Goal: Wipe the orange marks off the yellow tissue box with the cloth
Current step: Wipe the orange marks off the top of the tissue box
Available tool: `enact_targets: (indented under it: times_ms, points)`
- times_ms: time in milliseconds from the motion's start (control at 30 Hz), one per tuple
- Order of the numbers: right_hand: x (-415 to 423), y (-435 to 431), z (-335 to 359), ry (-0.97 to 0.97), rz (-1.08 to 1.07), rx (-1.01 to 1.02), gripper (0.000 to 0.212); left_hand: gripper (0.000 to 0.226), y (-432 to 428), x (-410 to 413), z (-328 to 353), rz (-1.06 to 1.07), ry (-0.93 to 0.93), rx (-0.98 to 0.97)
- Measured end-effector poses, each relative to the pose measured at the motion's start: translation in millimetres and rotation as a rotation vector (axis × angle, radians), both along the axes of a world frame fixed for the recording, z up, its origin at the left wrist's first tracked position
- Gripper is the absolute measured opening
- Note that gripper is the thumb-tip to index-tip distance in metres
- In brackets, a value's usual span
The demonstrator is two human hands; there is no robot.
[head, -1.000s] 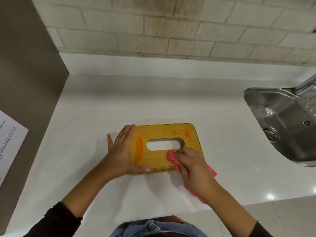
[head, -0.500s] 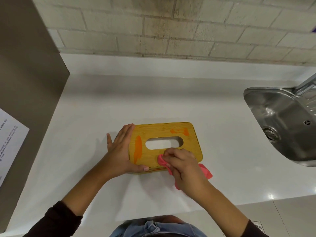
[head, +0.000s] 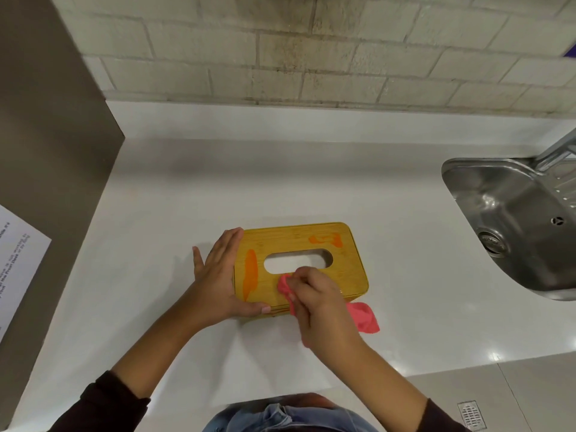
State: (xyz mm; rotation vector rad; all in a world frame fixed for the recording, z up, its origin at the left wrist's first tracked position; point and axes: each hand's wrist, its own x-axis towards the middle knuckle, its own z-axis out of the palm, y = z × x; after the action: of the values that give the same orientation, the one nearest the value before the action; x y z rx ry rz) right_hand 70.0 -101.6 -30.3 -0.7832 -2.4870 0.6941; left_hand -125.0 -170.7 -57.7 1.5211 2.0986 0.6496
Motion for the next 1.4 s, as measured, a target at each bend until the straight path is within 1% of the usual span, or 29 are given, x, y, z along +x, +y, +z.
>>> enact_targets:
  times_ms: [67, 100, 133, 233, 300, 333, 400, 467, 567, 700, 733, 767, 833, 867, 967, 1100, 1167, 1233, 1333, 1400]
  points:
    - [10, 1, 3, -0.054, 0.084, -0.007, 0.032, 0.139, 0, -1, 0, -0.001, 0.011, -0.006]
    - [18, 4, 5, -0.063, 0.088, 0.001, 0.032, 0.139, 0, -1, 0, -0.003, 0.012, -0.011]
    - [26, 8, 6, -0.053, 0.061, 0.005, 0.029, 0.139, 0, -2, 0, -0.006, 0.011, -0.016]
    - [50, 26, 7, 0.015, -0.120, 0.028, 0.027, 0.140, 0, -2, 1, -0.009, 0.000, -0.021]
    - [57, 32, 4, 0.003, -0.224, 0.041, 0.031, 0.140, 0, -1, 1, -0.007, -0.004, -0.014]
    - [55, 33, 3, 0.006, -0.251, 0.038, 0.034, 0.140, 0, -1, 0, -0.006, -0.004, -0.011]
    - [45, 29, 4, 0.050, -0.265, 0.022, 0.031, 0.140, 0, -1, 0, -0.008, -0.002, -0.008]
    - [29, 23, 5, 0.068, -0.231, 0.009, 0.024, 0.140, 1, 0, 0, -0.012, 0.000, -0.011]
    - [14, 14, 5, 0.014, -0.087, 0.001, 0.019, 0.140, 1, 0, 0, -0.006, 0.011, -0.013]
    - [18, 12, 6, -0.078, 0.101, 0.006, 0.031, 0.139, 0, -1, 0, -0.008, 0.017, -0.018]
    - [23, 13, 7, -0.086, 0.130, 0.011, 0.031, 0.139, -1, -1, 0, -0.010, 0.020, -0.019]
    - [29, 16, 8, -0.091, 0.142, 0.015, 0.029, 0.139, -1, -2, 0, -0.012, 0.023, -0.021]
    - [44, 23, 11, -0.080, 0.112, 0.018, 0.034, 0.139, -1, -2, 0, -0.017, 0.024, -0.023]
    - [52, 28, 12, -0.073, 0.076, 0.026, 0.034, 0.139, 0, -3, 0, -0.019, 0.023, -0.022]
    - [69, 40, 14, -0.073, -0.067, 0.056, 0.027, 0.140, 0, -3, -1, -0.021, 0.014, -0.017]
    - [52, 40, 12, -0.014, -0.140, 0.014, 0.023, 0.140, 0, -4, -1, -0.026, 0.002, -0.015]
    - [43, 37, 10, -0.029, -0.107, 0.045, 0.027, 0.140, 1, -4, -2, -0.029, 0.009, -0.014]
    - [45, 35, 10, -0.060, -0.015, 0.063, 0.030, 0.140, 1, -5, -2, -0.034, 0.021, -0.014]
    - [66, 38, 14, -0.114, 0.138, 0.035, 0.034, 0.141, 4, -9, -3, -0.054, 0.028, -0.014]
    - [83, 45, 15, -0.122, 0.141, -0.013, 0.036, 0.141, 7, -17, -3, -0.070, 0.017, -0.023]
